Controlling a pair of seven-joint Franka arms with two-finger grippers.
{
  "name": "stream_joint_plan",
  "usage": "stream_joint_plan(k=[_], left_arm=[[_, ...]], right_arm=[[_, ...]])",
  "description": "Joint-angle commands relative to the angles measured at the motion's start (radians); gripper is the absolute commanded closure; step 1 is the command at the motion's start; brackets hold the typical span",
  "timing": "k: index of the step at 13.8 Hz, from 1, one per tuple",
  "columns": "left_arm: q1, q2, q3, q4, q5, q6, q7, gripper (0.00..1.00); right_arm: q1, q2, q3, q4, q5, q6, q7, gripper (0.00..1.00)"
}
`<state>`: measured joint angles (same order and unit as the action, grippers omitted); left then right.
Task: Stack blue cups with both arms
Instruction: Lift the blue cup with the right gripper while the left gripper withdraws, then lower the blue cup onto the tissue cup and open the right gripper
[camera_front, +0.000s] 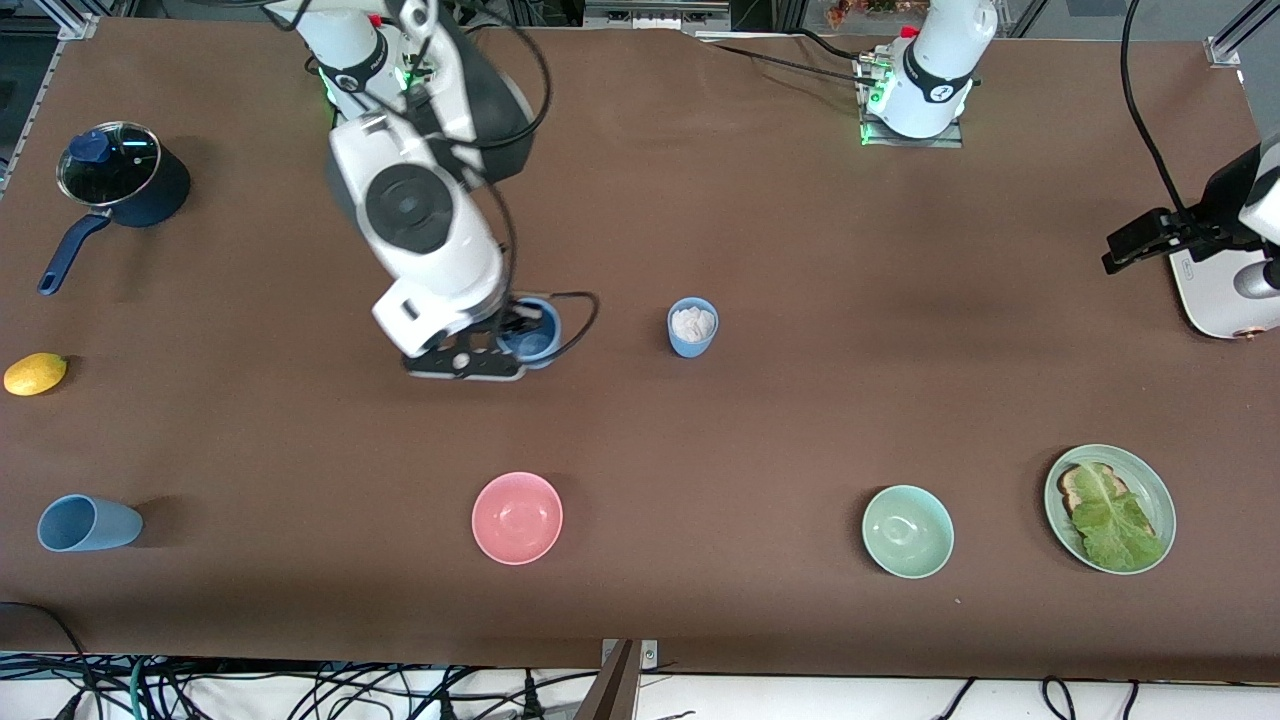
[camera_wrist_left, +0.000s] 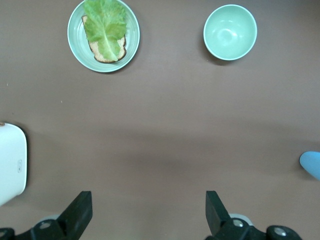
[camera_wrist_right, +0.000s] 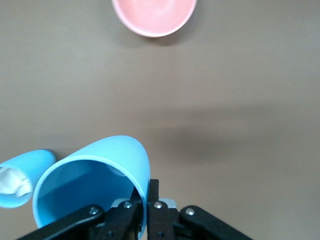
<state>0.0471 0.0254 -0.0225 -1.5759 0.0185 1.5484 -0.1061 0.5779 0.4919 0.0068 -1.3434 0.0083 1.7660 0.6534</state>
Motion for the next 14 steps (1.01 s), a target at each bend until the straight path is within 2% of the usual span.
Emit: stream_joint_plan(k=[1, 5, 8, 10, 14], left_arm=[[-0.018, -0.041, 0.024, -0.026, 0.017, 0.012, 0.071, 0.0], [-0.047, -0.056, 0.026, -0.016, 0.02, -0.007, 0.068, 0.0], [-0.072, -0.062, 0.023, -0.018, 0.024, -0.021, 0.059, 0.0], [-0.076, -0.062, 0.024, -0.018, 0.025, -0.016, 0.065, 0.0], [-0.063, -0.058, 0.024, -0.016, 0.017, -0.014, 0.066, 0.0]], right_arm=[[0.072, 0.017, -0.011, 0.053, 0.004, -0.008, 0.135, 1.0], [0.244, 0.063, -0.021, 0.082, -0.001, 0.074, 0.424, 1.0], [0.341, 0.157, -0.031, 0.153, -0.02, 0.104, 0.595, 1.0], [0.364, 0.217, -0.025, 0.199, -0.088, 0.115, 0.663, 1.0], [0.361, 0.205, -0.022, 0.164, -0.093, 0.151, 0.661, 1.0]])
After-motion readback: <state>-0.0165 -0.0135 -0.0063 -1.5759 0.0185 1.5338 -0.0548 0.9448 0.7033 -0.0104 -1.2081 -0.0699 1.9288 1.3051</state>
